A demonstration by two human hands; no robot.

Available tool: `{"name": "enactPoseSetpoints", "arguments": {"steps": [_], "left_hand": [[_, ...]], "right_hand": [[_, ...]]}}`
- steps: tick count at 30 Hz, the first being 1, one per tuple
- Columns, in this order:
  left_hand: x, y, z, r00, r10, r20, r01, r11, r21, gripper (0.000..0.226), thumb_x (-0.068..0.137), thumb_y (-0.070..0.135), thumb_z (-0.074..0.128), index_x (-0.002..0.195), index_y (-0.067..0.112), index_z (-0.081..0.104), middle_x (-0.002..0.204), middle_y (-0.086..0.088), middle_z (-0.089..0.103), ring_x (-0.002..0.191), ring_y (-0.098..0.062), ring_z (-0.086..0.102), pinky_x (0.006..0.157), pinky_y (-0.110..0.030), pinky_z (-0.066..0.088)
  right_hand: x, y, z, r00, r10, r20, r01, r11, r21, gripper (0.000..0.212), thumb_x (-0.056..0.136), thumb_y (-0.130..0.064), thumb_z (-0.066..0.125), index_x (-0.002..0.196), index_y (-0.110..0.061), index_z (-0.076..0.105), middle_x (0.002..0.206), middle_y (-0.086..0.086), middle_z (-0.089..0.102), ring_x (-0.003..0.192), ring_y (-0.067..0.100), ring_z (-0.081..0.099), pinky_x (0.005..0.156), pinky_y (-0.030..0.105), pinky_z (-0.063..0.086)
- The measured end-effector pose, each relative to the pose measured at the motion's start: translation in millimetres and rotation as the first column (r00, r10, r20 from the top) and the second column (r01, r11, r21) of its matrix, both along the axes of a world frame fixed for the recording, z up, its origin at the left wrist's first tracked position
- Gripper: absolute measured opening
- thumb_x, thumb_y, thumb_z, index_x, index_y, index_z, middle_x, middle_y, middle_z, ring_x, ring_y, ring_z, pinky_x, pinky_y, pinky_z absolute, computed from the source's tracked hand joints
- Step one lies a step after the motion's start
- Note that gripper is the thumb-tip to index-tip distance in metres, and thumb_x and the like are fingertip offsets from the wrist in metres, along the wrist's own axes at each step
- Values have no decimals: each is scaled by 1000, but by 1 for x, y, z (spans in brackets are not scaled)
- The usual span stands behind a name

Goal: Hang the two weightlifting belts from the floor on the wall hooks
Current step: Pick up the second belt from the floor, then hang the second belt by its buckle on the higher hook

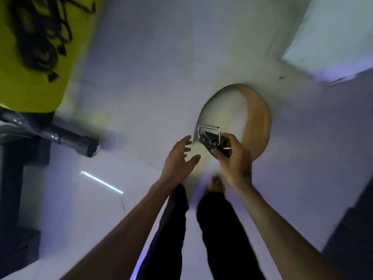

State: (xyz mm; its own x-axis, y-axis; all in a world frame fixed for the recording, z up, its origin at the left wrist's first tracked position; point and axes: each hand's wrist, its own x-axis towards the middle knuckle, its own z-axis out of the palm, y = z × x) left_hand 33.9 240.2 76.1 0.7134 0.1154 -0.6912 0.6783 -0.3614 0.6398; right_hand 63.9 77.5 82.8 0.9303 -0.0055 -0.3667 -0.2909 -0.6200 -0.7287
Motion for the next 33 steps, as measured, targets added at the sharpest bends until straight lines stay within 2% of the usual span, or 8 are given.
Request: {"name": "enactPoseSetpoints", "arguments": {"steps": [3,6,10,17,21,29,31,33], "left_hand": [[17,-35,109,992,-5,129,12,999,-49,66,87,11,74,145,14,44,139,-5,56,113,-15,57,100,-28,47],[34,-63,210,952,-46,301,68,996,-65,65,87,8,74,144,13,46,142,-5,55,115,-13,56,99,-23,45],[49,-85,339,846,-106,522,147,989,-37,53,92,16,68,142,19,51,137,1,62,121,-16,61,104,-38,50],[40,-87,570,472,-85,877,199,980,-13,55,86,37,63,137,25,46,127,8,63,119,-17,64,101,-42,53],[22,-94,683,301,-38,953,237,971,-36,53,86,20,71,133,29,48,124,4,64,112,-19,66,94,-36,56],[-23,-169,836,94,61,994,338,937,-90,38,87,1,69,123,12,63,123,-11,69,103,-19,67,82,-17,55],[-34,-192,863,66,150,987,349,923,-163,33,86,-1,70,117,9,65,114,-13,72,96,-18,68,85,-25,57],[-44,-214,886,51,206,977,378,902,-210,31,86,-2,69,114,10,65,110,-18,73,93,-20,68,89,-37,58]], "right_hand": [[16,-42,112,997,-73,-13,73,995,74,37,76,-13,80,110,-19,66,87,-12,69,80,6,65,72,14,49],[30,-76,215,993,-119,23,114,980,162,36,72,-11,81,96,-31,63,83,-12,69,78,14,67,78,37,57],[37,-100,346,981,-84,175,35,963,267,36,69,-10,79,95,-26,59,90,3,71,84,27,68,81,51,56],[12,-98,581,877,-96,471,-138,889,437,37,77,-3,79,105,-13,56,104,24,70,94,36,71,84,47,60],[-20,-111,693,790,-102,604,-210,882,423,28,81,-2,76,101,-14,59,101,26,70,82,34,72,81,53,59],[-84,-176,842,696,-269,665,-169,840,516,50,80,-12,80,124,-17,57,100,7,76,88,19,75,73,32,60],[-100,-188,865,671,-342,658,-140,813,565,47,82,-18,79,124,-18,57,91,0,76,76,4,74,60,17,56],[-113,-201,882,642,-362,677,-142,811,568,35,86,-23,75,117,-14,65,89,-1,76,75,3,73,57,18,55]]}}
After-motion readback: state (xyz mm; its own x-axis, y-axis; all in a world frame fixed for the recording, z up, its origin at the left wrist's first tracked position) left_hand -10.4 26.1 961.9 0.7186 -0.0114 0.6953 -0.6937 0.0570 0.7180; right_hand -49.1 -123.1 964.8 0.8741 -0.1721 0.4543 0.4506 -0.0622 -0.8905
